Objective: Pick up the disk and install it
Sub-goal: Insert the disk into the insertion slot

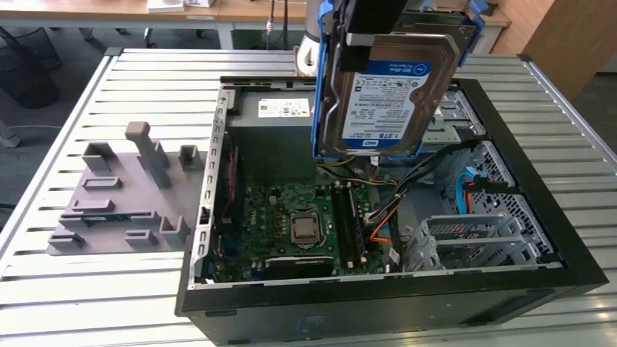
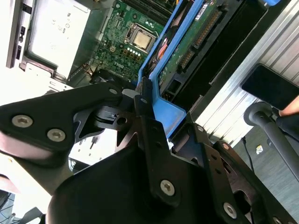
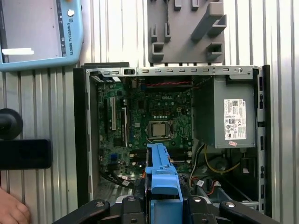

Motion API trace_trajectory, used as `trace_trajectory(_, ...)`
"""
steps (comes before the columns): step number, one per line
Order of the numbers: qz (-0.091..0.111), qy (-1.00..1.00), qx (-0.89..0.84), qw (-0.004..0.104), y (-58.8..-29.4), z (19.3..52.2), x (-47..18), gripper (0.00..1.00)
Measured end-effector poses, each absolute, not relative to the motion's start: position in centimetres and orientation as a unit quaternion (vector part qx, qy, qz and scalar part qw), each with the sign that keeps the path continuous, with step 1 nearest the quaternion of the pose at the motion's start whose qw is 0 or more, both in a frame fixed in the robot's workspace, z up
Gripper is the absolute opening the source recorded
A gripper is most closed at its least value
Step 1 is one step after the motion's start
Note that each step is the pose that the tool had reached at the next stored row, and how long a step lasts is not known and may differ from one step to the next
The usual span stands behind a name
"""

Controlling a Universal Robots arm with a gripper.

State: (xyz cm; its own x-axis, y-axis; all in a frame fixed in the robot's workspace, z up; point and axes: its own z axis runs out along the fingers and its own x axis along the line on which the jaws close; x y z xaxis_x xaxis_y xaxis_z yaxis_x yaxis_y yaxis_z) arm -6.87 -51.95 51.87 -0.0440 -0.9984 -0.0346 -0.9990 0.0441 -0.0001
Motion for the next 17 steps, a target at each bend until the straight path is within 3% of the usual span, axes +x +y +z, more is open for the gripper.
trace_trajectory(17, 0.012, 0.722, -0.691, 0.013, -52.64, 51.68, -6.87, 0.36)
